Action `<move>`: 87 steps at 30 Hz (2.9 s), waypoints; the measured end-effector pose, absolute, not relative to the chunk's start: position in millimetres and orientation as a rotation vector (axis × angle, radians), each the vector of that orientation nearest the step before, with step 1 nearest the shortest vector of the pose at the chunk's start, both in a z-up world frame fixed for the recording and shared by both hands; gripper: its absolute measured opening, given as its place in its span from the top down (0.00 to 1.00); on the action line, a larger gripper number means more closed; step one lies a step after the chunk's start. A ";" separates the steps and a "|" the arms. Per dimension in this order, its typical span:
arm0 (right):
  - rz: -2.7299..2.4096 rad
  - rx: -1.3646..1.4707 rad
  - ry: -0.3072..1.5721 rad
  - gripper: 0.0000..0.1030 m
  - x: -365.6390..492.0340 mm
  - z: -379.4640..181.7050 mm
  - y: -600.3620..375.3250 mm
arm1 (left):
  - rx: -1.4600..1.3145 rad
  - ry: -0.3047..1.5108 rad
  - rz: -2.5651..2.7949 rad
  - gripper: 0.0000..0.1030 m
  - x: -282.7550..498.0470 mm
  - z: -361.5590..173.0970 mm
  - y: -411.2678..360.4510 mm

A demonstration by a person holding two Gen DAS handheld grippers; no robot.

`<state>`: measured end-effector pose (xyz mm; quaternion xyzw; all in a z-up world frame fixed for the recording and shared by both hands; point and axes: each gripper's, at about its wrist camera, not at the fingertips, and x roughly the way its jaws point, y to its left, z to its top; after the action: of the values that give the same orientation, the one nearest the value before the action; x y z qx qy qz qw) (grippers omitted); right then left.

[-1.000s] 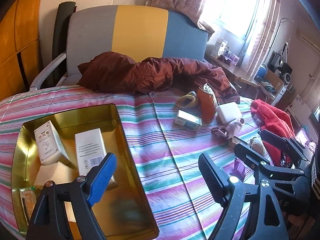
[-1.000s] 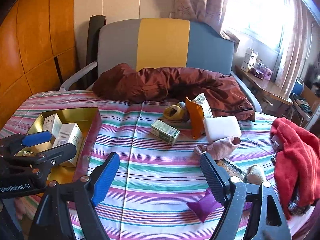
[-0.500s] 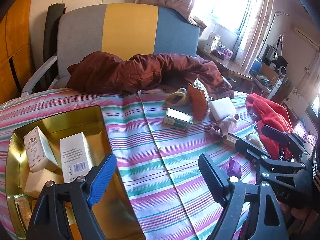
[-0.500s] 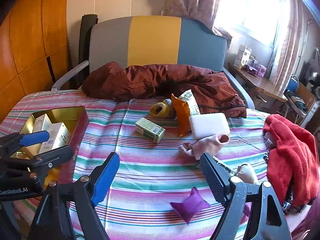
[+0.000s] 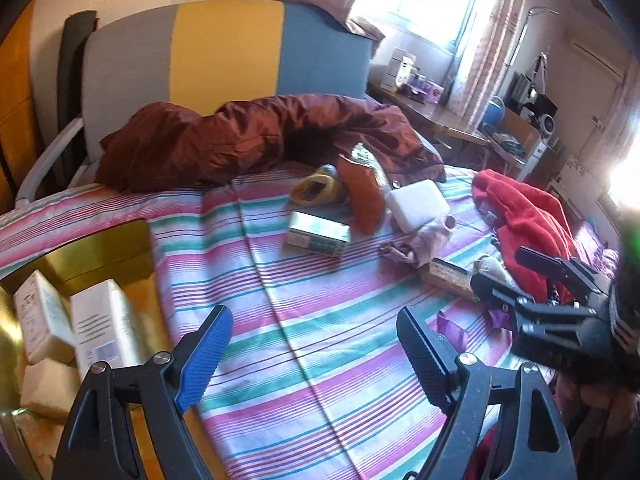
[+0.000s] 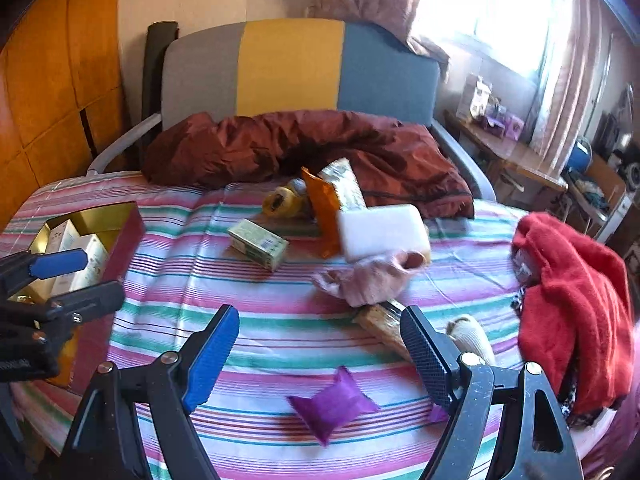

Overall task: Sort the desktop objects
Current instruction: 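Grasp the purple sachet with the left tool while the right tool grasps the white knit roll, then carry the purple sachet and white knit roll to the gold tray and release both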

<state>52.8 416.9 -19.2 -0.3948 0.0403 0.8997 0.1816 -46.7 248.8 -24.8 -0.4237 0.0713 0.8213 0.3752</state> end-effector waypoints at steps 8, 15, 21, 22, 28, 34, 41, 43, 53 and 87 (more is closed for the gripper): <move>2.406 -1.097 0.246 0.19 94.3 -44.3 504.2 | -1.105 0.231 2.001 0.17 -40.6 -37.0 289.7; 2.246 -1.108 0.402 0.19 121.2 -68.0 563.7 | -1.125 0.326 1.866 0.17 -28.0 -52.9 341.7; 2.213 -1.157 0.497 0.20 123.0 -81.2 583.9 | -1.033 0.501 1.726 0.17 -4.8 -67.6 390.0; 2.229 -1.170 0.504 0.20 121.3 -82.4 583.9 | -1.016 0.541 1.695 0.17 -1.0 -70.6 397.6; 2.254 -1.234 0.459 0.16 104.7 -91.3 582.8 | -1.009 0.574 1.577 0.17 2.8 -80.8 425.9; 2.273 -1.301 0.434 0.37 93.7 -104.6 587.4 | -1.061 0.597 1.517 0.17 6.3 -96.3 428.4; 2.288 -1.275 0.439 0.45 95.4 -101.2 583.7 | -1.061 0.635 1.494 0.16 28.5 -110.6 405.9; 2.284 -1.265 0.432 0.45 96.4 -100.1 582.5 | -1.063 0.662 1.511 0.16 30.5 -115.7 407.8; 2.310 -1.165 0.424 0.55 101.2 -87.2 584.1 | -1.058 0.626 1.613 0.63 29.1 -119.6 395.4; 2.612 -0.987 0.414 0.76 102.1 -29.5 511.8 | -1.061 0.217 1.895 0.63 9.5 -51.0 254.3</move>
<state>102.1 511.8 -29.5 -0.3452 0.1448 0.9136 0.1585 9.5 254.3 -51.0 -0.4313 0.0883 0.7702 0.4615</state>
